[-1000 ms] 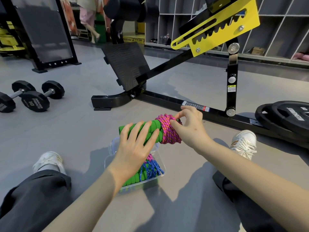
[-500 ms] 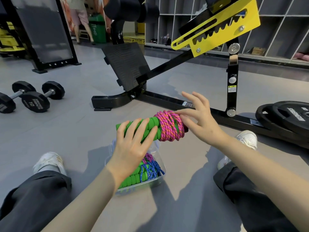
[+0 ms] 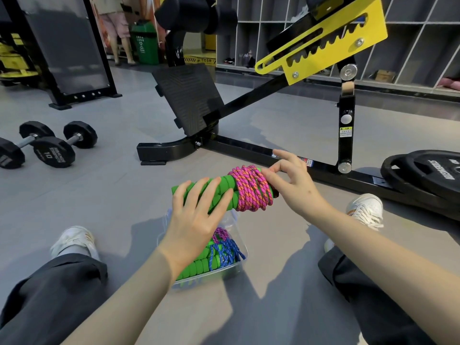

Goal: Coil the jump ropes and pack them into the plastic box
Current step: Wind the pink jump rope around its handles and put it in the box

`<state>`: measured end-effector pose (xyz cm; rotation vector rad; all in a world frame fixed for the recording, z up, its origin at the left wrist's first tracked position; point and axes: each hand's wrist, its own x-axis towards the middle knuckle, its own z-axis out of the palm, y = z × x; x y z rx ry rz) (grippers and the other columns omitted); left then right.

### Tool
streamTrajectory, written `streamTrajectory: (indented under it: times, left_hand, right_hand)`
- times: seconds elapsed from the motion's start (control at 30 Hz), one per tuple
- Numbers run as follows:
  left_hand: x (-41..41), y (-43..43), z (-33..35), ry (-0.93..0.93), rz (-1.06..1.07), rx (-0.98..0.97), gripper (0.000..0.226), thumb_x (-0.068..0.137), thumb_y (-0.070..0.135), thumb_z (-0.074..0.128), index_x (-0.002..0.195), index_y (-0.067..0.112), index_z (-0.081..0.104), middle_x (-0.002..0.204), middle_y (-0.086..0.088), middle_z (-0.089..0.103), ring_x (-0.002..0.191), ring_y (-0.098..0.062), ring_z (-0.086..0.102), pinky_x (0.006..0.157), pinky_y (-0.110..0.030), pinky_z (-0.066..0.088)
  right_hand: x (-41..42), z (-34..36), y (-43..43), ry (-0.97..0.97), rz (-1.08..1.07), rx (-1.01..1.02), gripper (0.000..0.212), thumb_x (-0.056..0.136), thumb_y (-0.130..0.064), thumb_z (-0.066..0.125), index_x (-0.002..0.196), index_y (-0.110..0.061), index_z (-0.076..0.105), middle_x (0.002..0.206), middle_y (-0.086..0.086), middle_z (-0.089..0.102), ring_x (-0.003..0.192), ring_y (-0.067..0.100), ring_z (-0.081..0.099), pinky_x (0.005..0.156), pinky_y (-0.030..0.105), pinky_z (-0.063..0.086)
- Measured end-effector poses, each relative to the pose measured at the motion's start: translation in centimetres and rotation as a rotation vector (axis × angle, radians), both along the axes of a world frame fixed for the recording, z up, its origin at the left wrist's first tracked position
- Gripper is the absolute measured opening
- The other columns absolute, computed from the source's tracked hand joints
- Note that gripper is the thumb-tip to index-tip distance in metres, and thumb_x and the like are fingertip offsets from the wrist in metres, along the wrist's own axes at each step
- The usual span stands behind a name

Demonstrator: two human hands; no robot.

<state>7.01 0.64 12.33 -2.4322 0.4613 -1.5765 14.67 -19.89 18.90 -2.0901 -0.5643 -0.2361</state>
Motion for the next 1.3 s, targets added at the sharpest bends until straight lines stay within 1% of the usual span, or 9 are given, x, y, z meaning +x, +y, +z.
streamTrajectory:
  times: [0.23,0.4,0.5,0.63,0.77,1.0,1.1,1.2,1.3]
  left_hand:
    - [-0.1,-0.7,-0.7,0.049,-0.018,0.003,0.048,0.071,-0.008,0.063,0.116,0.009,0.061,0.124,-0.017,0.049,0.110,-0.034,0.048,0.099,-0.047,0.028]
    - [-0.3,-0.6,-0.8,0.082,-0.015,-0.015,0.048,0.071,-0.006,0.065,0.116,0.009,0.061,0.121,-0.019,0.057,0.109,-0.035,0.049,0.097,-0.048,0.031]
    - [-0.3,-0.8,-0.8,0.082,-0.016,-0.032,0.051,0.069,-0.007,0.066,0.118,0.009,0.059,0.124,-0.017,0.051,0.110,-0.035,0.049,0.096,-0.049,0.032]
    - [-0.3,-0.6,-0.7,0.081,0.003,-0.053,0.049,0.070,-0.006,0.068,0.117,0.010,0.062,0.123,-0.017,0.052,0.108,-0.035,0.050,0.095,-0.049,0.033]
    - [-0.1,1.0,-0.9,0.134,0.063,0.001,0.058,0.060,-0.010,0.072,0.115,0.008,0.067,0.122,-0.020,0.059,0.110,-0.035,0.049,0.095,-0.051,0.033]
    - [-0.6,4.3,-2.6,0.262,0.106,0.132,0.071,0.052,-0.005,0.075,0.120,0.009,0.059,0.118,-0.022,0.061,0.108,-0.035,0.047,0.094,-0.052,0.032]
    - [0.1,6.0,-3.9,0.311,0.143,0.175,0.085,0.046,-0.005,0.078,0.125,0.010,0.050,0.124,-0.020,0.049,0.110,-0.036,0.046,0.095,-0.053,0.033]
    - [1.1,6.8,-6.3,0.378,0.168,0.169,0.096,0.038,-0.002,0.085,0.125,0.010,0.048,0.121,-0.021,0.055,0.109,-0.036,0.044,0.094,-0.053,0.032]
    - [2.1,6.7,-9.7,0.379,0.147,0.130,0.080,0.048,-0.007,0.075,0.121,0.012,0.051,0.115,-0.018,0.060,0.104,-0.034,0.047,0.093,-0.051,0.033]
  right_hand:
    - [0.9,-0.4,0.0,-0.366,-0.107,-0.087,0.020,0.084,-0.028,0.068,0.078,-0.010,0.064,0.126,0.006,0.050,0.124,0.021,0.032,0.100,0.033,0.025]
    - [0.4,-1.3,0.8,-0.551,-0.112,-0.057,0.025,0.083,-0.033,0.061,0.082,-0.009,0.064,0.092,0.004,0.055,0.093,0.015,0.044,0.083,0.029,0.036]
    - [0.3,-1.4,0.7,-0.693,-0.039,-0.055,0.033,0.091,-0.030,0.053,0.077,-0.003,0.065,0.080,0.007,0.061,0.081,0.018,0.051,0.083,0.032,0.040]
    - [-0.5,-2.2,0.3,-0.737,0.170,-0.236,0.048,0.100,-0.033,0.034,0.114,0.005,0.061,0.112,0.017,0.063,0.106,0.025,0.054,0.103,0.034,0.037]
    - [-0.1,-3.4,-0.2,-0.774,0.322,-0.576,0.073,0.092,-0.049,0.046,0.143,0.001,0.031,0.149,0.018,0.032,0.140,0.026,0.027,0.116,0.038,0.023]
    - [1.1,-6.1,2.0,-0.808,0.402,-0.703,0.060,0.094,-0.043,0.039,0.143,-0.009,0.030,0.146,0.021,0.037,0.130,0.030,0.044,0.106,0.031,0.031]
    - [1.4,-7.5,3.7,-0.747,0.412,-0.697,0.062,0.094,-0.044,0.037,0.142,-0.006,0.032,0.145,0.021,0.038,0.131,0.032,0.043,0.108,0.036,0.030]
    - [2.2,-10.1,5.3,-0.665,0.414,-0.735,0.063,0.093,-0.044,0.036,0.141,-0.002,0.036,0.146,0.020,0.038,0.133,0.032,0.040,0.109,0.038,0.028]
    - [3.1,-13.3,5.8,-0.591,0.444,-0.776,0.063,0.094,-0.046,0.034,0.140,-0.004,0.036,0.145,0.018,0.040,0.131,0.031,0.043,0.107,0.039,0.034]
